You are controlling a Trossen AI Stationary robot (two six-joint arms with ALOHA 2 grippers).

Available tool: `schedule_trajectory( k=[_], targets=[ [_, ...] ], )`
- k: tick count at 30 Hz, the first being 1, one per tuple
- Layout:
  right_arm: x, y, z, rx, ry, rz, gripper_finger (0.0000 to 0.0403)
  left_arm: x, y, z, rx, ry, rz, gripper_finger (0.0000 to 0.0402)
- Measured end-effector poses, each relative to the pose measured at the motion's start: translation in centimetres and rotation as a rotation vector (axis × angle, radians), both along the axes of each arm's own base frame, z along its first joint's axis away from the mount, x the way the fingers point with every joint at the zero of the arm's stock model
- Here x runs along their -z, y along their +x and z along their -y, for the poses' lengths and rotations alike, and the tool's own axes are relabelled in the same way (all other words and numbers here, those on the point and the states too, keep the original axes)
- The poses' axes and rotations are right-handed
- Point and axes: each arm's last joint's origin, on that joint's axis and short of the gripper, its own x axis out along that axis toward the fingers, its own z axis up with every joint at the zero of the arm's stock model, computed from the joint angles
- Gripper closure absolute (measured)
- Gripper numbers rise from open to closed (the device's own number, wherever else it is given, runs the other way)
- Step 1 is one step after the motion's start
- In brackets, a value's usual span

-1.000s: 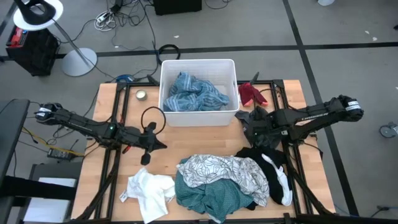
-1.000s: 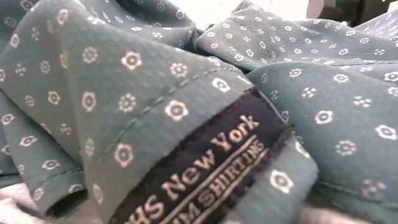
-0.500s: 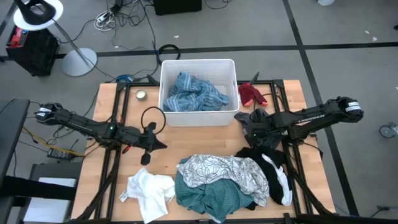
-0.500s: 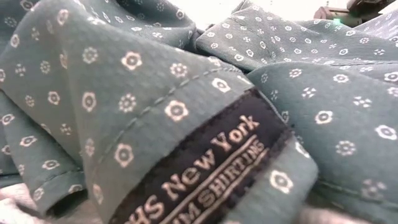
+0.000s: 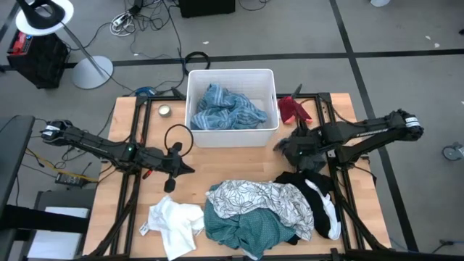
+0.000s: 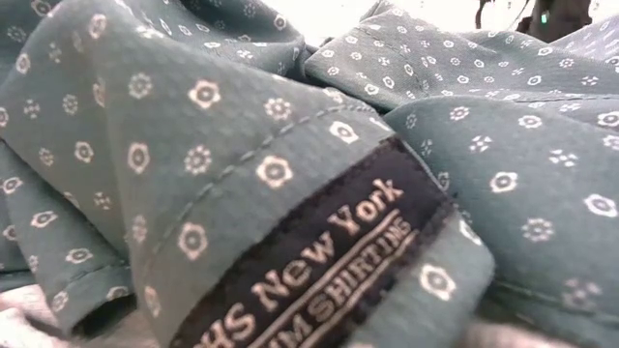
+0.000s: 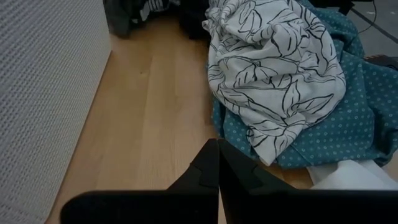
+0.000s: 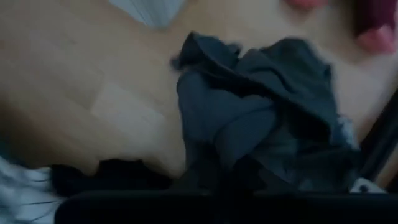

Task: Sort clothes
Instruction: Put the gray boxer into the white laundry organizer

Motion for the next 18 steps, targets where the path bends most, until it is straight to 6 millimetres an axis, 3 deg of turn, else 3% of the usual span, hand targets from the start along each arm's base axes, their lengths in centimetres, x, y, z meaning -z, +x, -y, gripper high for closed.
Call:
schedule_trajectory(
  k=[10, 18],
  targets=[
    [-7.8, -0.9, -0.4, -0.008, -0.111, 0.109, 0.0401, 0.0, 0.0, 0.0, 0.000, -0.001, 0.000, 0.0398],
    [-12.6, -2.6, -0.1, 0.016, -0.194, 0.187, 0.0401, 0.0, 0.0, 0.0, -0.001, -0.001, 0.000, 0.0398]
  ],
)
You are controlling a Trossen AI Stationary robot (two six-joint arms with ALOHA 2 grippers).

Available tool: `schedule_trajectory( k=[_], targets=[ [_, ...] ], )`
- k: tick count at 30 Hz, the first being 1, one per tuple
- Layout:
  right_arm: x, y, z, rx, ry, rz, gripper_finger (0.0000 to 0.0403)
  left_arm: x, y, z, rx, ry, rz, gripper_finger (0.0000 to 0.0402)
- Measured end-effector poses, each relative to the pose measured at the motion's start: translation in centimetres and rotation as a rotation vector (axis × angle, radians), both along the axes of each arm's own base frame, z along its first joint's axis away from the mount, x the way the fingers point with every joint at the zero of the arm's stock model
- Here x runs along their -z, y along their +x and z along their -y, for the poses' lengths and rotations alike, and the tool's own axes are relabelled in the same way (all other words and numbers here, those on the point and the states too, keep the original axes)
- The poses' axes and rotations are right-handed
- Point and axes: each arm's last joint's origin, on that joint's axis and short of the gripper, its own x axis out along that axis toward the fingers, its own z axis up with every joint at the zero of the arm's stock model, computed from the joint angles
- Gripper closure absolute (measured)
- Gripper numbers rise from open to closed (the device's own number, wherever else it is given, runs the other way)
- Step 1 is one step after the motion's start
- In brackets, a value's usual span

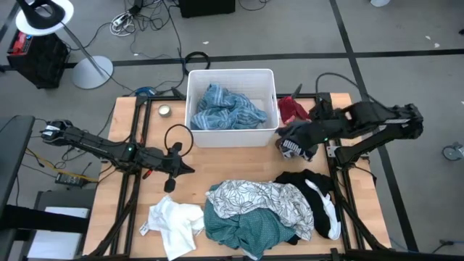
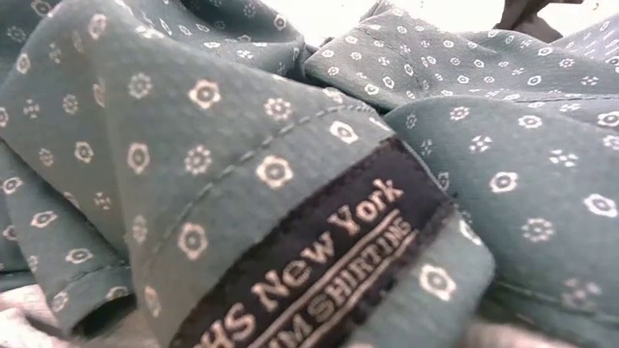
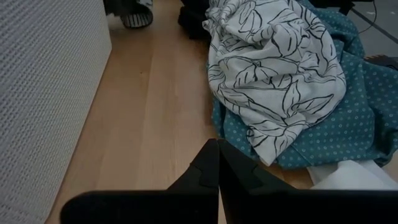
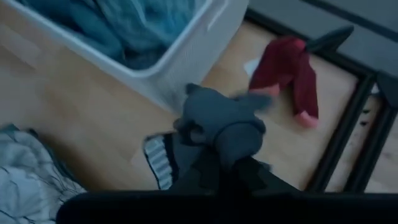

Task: Sort clothes
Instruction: Put the gray boxer into the white laundry organizer

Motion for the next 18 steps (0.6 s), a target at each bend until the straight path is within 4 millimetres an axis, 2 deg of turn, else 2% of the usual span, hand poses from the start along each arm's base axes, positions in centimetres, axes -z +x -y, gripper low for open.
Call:
schedule_trajectory(
  k=[11, 18],
  targets=[
    [-4.3, -0.8, 0.5, -0.020, -0.144, 0.137, 0.0402, 0.0, 0.0, 0.0, 0.002, 0.003, 0.002, 0.0398],
    [-6.7, -0.4, 0.6, -0.022, -0.243, 0.186, 0.0402, 0.0, 0.0, 0.0, 0.002, 0.004, 0.004, 0.0398]
  ],
)
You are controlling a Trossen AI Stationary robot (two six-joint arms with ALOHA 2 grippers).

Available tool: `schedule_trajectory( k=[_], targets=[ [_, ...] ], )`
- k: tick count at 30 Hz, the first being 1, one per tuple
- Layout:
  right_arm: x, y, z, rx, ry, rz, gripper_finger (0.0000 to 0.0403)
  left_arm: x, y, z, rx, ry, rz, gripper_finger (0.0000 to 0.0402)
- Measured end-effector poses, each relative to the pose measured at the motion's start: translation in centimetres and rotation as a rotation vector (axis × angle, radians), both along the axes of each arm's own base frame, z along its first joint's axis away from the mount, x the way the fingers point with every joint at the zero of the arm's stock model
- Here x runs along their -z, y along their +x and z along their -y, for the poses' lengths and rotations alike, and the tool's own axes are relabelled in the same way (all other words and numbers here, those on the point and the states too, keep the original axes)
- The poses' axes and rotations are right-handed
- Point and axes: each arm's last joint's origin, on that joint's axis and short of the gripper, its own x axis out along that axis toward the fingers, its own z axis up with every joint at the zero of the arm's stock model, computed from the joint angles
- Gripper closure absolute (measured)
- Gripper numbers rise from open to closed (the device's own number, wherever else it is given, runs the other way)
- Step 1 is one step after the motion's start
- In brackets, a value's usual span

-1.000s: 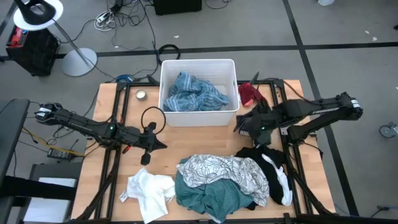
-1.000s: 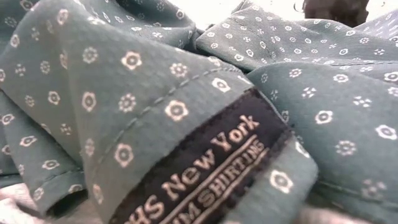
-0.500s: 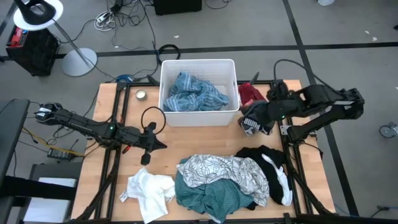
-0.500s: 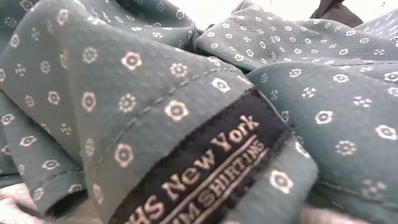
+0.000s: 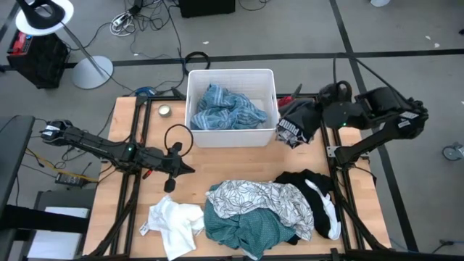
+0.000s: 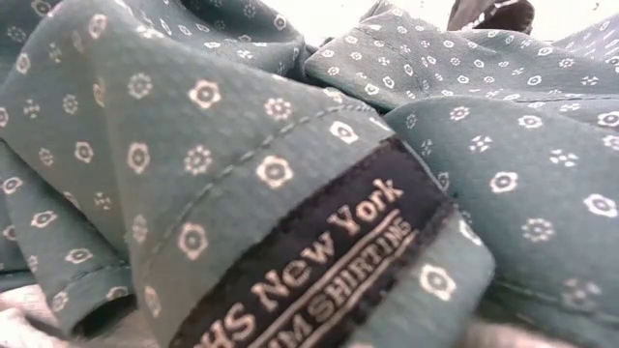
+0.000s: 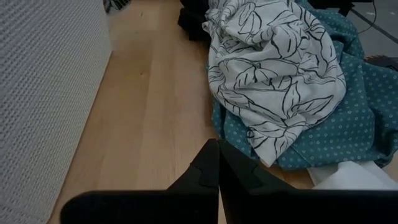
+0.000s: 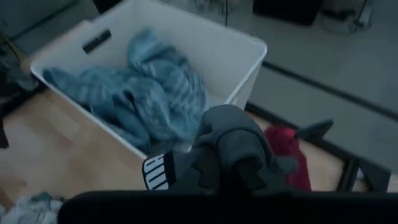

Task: Sort clothes
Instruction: Put the gray boxer into the white laundry organizer

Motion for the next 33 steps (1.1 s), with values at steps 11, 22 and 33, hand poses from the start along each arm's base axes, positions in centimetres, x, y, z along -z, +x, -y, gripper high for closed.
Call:
schedule_trajectory(
  k=[11, 22, 33],
  targets=[
    [-5.6, 3.7, 0.8, -0.018, -0.291, 0.201, 0.0401, 0.0, 0.0, 0.0, 0.001, 0.000, 0.005, 0.0398],
    [-10.5, 7.5, 2.5, 0.022, -0.557, 0.373, 0.0401, 0.0, 0.0, 0.0, 0.001, 0.000, 0.005, 0.0398],
    [-9.6, 11.5, 4.4, -0.026, -0.601, 0.325, 0.0400, 0.0, 0.0, 0.0, -0.006, 0.007, 0.006, 0.0398]
  ],
)
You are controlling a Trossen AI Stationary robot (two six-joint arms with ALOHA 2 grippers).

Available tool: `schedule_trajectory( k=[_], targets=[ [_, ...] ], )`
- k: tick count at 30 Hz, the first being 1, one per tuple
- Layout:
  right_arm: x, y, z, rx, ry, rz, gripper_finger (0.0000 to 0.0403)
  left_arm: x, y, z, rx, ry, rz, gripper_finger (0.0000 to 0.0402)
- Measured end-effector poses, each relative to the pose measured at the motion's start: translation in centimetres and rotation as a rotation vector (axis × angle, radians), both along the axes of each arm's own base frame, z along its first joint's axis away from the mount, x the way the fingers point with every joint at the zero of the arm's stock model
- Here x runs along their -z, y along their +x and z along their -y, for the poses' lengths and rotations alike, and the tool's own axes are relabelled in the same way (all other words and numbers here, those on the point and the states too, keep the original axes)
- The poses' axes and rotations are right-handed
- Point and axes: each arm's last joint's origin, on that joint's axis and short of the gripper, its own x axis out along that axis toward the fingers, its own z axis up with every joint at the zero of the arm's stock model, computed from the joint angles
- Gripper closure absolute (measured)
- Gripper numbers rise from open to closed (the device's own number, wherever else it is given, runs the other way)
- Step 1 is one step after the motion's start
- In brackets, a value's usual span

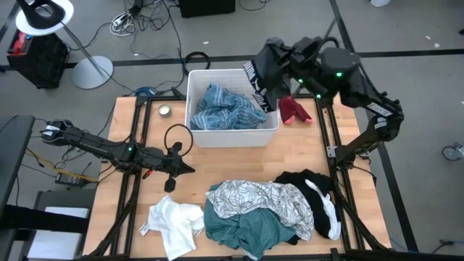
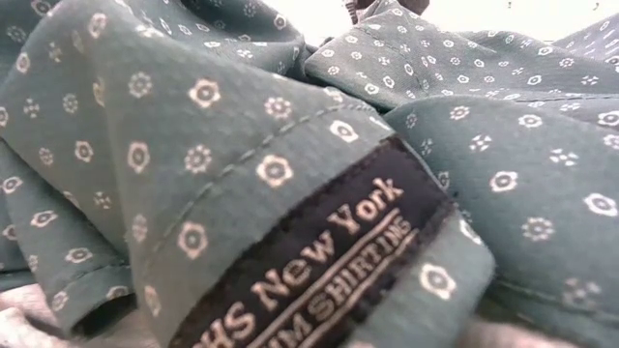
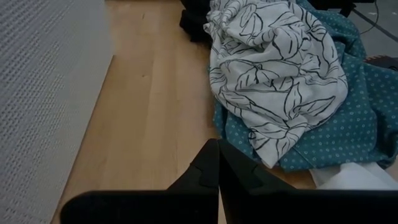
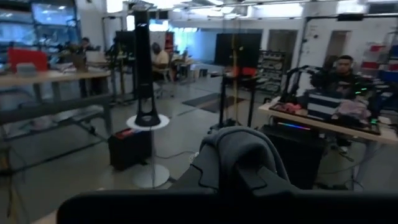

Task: Sort clothes
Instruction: Put the gray boxer into the white laundry organizer

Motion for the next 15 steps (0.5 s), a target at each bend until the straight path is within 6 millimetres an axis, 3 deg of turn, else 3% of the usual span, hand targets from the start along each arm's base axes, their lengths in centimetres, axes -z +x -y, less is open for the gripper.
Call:
schedule_trajectory(
  k=[9, 15],
  targets=[
    [2.4, 3.5, 1.8, -0.044, 0.027, -0.097, 0.0399, 0.0, 0.0, 0.0, -0.004, 0.003, 0.000, 0.0398],
    [6.0, 4.7, 2.9, -0.036, 0.176, -0.286, 0.0399, 0.1, 0.0, 0.0, -0.004, 0.004, -0.006, 0.0398]
  ],
)
